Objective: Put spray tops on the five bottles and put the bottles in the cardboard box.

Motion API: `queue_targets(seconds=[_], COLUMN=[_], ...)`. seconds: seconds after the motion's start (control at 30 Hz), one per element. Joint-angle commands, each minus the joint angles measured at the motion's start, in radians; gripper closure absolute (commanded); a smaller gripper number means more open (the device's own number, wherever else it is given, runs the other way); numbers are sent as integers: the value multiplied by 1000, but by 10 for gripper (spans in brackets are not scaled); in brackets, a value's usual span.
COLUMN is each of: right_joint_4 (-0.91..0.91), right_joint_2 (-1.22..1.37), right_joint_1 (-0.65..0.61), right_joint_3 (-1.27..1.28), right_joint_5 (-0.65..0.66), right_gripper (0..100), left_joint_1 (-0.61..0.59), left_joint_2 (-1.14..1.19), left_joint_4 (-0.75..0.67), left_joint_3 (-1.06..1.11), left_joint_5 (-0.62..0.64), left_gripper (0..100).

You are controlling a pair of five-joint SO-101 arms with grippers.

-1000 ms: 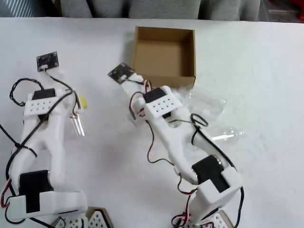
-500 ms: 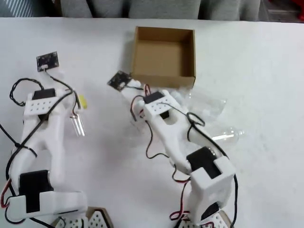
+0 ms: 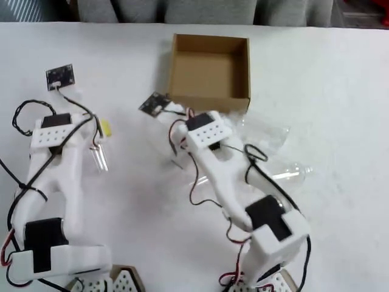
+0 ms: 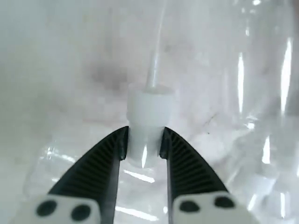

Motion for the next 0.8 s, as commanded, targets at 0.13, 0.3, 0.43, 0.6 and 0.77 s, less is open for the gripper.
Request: queue_targets(seconds=[0.13, 0.3, 0.43, 0.6, 0.77], right_joint_4=[266, 447, 440, 297, 50], right_joint_2=[-329, -476, -541, -556, -553], right_joint_1=[183, 461, 754, 1033, 1241], right_joint_3=[-48, -37, 31, 203, 396], right_joint_5=[11, 150, 305, 462, 559], right_gripper=[982, 982, 982, 982, 982], left_joint_1=[12, 12, 12, 12, 13], left_joint_2=[-4, -4, -4, -4, -4], left_joint_4=[-23, -23, -23, -23, -23], left_joint_3=[-32, -32, -32, -32, -31], left_joint_5=[9, 9, 9, 9, 9], left_gripper=[976, 976, 976, 976, 976])
